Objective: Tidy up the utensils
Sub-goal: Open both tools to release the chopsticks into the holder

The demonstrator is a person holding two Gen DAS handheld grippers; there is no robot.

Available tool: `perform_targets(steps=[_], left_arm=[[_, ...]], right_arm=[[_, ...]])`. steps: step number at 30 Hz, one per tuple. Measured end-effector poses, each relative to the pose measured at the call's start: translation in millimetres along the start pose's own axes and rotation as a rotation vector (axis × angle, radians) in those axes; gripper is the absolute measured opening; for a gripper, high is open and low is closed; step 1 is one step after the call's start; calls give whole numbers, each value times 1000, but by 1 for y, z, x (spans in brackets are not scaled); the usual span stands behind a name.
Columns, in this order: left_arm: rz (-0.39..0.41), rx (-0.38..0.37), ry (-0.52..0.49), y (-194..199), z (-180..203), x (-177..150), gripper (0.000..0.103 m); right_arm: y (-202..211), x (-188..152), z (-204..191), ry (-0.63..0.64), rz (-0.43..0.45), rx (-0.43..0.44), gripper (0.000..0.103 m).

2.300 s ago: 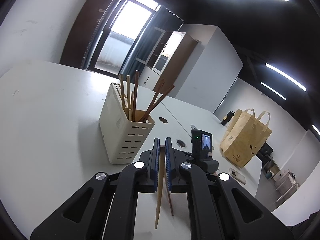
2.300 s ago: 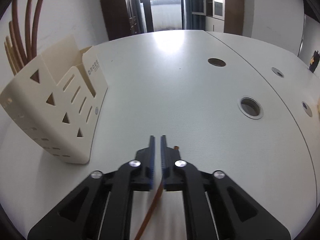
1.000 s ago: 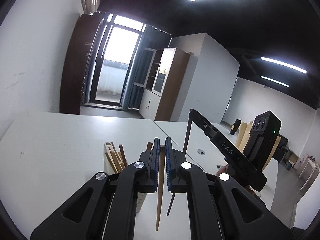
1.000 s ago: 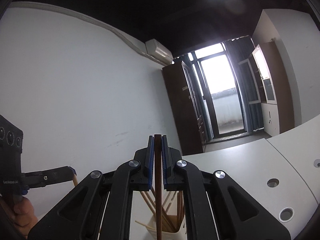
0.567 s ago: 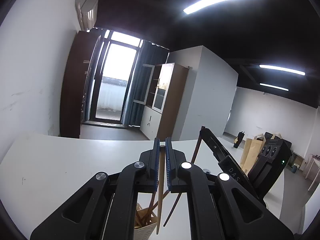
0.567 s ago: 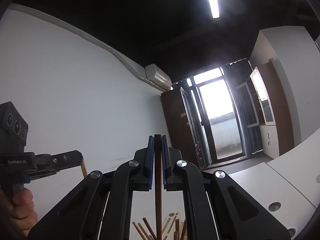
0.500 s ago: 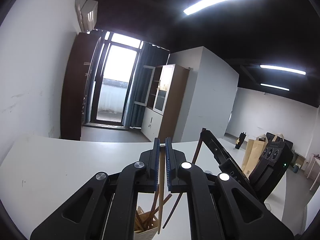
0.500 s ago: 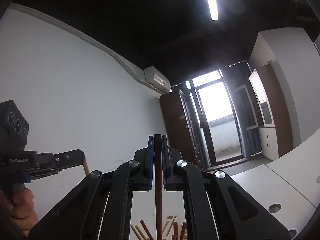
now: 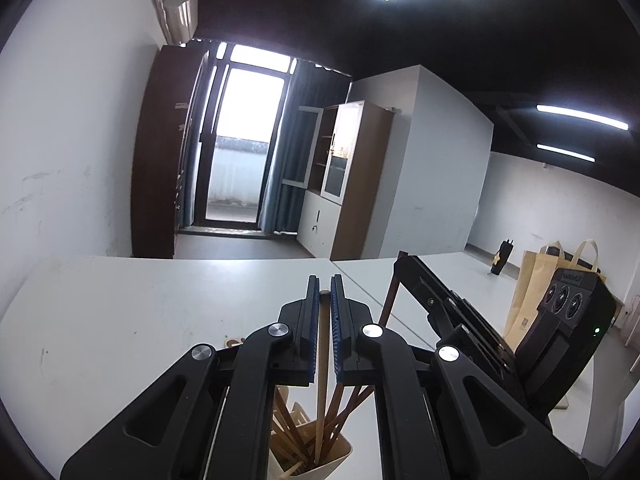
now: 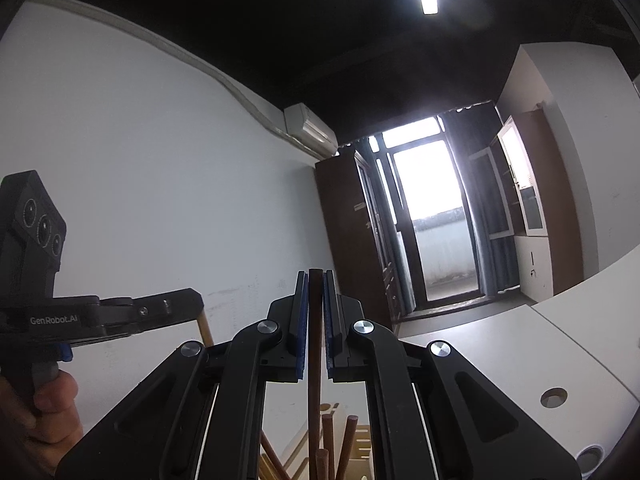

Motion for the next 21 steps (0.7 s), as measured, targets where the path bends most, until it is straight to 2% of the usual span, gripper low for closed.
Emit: perform_targets(steps=[6,15,18,20,21], left_arm=[[-49,24,-18,-7,-1,-17,5],[-121,48,11,-9,-15,-32,6],[-133,34,52,-3,-22,-43,10],[-147,33,80,3,-28,-50,21],[-149,29,96,6,-29,-54,25]], right_arm=[[1,-13,-15,88,-54,-2,8],[2,-34,-5,67,-166,-31,9],[8,-40,-4,58,-199,-39,9],[13,-43,-5,61,-223,-42,11],[16,-43,-6,60,-228,-40,20]])
Point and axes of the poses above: each gripper's, at about its wrist camera, not at the fingertips, and y roughly against the way its jaws point, z to its right, x to its top, the point moved 6 cm from there along -y, roughly the way its jaws point, and after that the axes turned 7 degrees about z, right-handed, at the moved point
